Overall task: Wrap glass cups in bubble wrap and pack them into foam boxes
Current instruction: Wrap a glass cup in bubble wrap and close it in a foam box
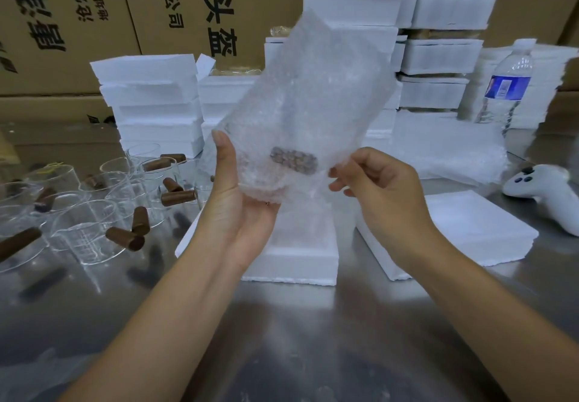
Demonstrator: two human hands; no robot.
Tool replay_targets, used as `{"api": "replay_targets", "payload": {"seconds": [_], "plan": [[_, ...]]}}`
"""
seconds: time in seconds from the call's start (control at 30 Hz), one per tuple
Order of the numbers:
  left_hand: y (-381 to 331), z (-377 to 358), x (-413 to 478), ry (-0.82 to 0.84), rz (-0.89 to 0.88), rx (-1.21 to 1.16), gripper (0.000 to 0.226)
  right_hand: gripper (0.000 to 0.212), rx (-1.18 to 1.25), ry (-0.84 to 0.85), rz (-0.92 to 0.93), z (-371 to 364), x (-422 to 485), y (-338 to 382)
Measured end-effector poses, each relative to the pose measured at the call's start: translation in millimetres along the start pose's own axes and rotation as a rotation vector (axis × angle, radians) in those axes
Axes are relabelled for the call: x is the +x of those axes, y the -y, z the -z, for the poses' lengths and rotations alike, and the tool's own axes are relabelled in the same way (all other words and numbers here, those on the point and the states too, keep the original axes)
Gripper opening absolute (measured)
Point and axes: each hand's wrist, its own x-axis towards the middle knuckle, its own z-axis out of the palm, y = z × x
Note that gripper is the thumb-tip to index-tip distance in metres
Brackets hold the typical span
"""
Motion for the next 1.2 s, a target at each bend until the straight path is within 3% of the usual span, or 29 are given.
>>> {"api": "replay_targets", "payload": {"seconds": [0.13,0.27,0.43,0.5,0.6,0.67,0.73,0.87,1.0,1.1,1.2], "plan": [[3,0,0,0.016,-0.033,0.180,0.091,0.004,0.108,-0.015,-0.003,-1,0,2],[5,2,-1,0.073,-0.080,0.251,0.081,0.040,0.198,0.066,-0.036,0,0,2],[6,3,-2,0.034,-0.105,0.307,0.074,0.029,0.175,0.155,0.041,1,-1,5],[8,4,-2,0.021,-0.106,0.330,0.073,0.025,0.032,0.175,0.092,1,-5,5],[8,4,0,0.018,-0.090,0.357,0.073,0.024,-0.453,0.177,0.328,1,-10,1],[7,6,2,0.028,-0.083,0.388,0.069,0.036,-0.634,0.183,0.401,0,-11,-2],[8,7,2,0.021,-0.080,0.393,0.068,0.039,-0.597,0.142,0.422,-2,-11,-1],[9,2,-1,-0.031,-0.092,0.330,0.072,0.010,-0.322,-0.026,0.362,-6,-10,7],[8,-1,-6,0.005,-0.081,0.443,0.081,0.015,-0.254,-0.176,0.244,-1,-5,5],[8,-2,-7,0.092,-0.040,0.491,0.088,0.031,-0.200,-0.242,0.152,4,0,4],[9,-1,-7,0.175,-0.021,0.498,0.078,0.022,-0.136,-0.276,0.073,8,4,6]]}}
